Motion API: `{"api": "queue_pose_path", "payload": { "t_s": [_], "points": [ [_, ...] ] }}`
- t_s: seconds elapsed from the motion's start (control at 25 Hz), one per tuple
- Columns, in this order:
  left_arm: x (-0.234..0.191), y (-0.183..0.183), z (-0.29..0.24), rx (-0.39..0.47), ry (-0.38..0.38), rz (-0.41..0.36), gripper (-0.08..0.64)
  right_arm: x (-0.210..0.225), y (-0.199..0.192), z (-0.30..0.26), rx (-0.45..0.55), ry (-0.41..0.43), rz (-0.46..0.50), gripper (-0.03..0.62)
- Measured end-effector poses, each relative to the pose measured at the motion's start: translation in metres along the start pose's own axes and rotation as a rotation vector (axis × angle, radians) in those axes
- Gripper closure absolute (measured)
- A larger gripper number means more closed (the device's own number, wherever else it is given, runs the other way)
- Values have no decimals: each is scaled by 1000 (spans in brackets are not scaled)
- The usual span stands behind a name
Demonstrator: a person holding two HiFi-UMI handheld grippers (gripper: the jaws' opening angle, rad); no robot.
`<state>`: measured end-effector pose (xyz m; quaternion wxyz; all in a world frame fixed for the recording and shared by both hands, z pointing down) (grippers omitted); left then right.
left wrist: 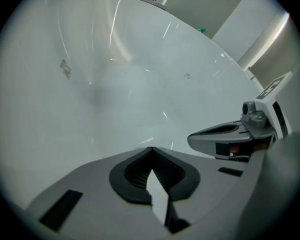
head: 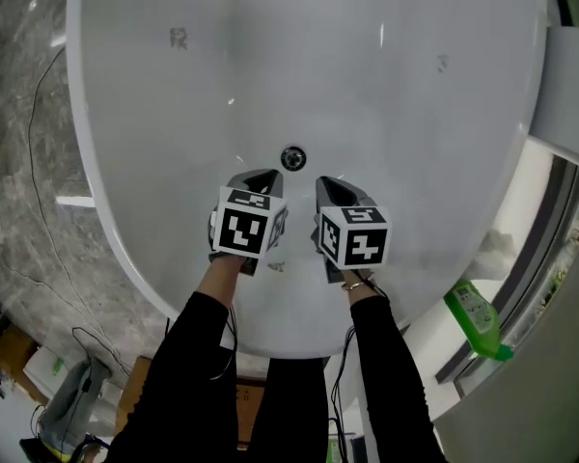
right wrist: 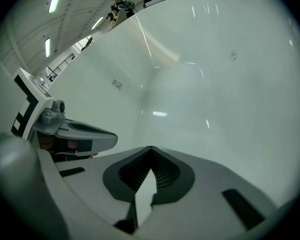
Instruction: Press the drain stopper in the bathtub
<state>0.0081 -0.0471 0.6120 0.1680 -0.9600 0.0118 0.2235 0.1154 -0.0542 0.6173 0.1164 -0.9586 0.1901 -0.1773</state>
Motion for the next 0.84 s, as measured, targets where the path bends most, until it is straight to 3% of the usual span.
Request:
{"api": "queue_pose_path", "payload": {
  "t_s": [0.84],
  "points": [
    [34,9,83,53,-34,-34,555,-39,3,74,65,-15,-9,591]
  ]
}}
Point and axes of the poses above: the fingertips, and each gripper's own axes: z backward along the fingers, x to its right, y out of its top, the point moved 3 cm from there along z, backward along the fingers, and after that the axes turned 4 degrees about -y, right-handed, at the moved point
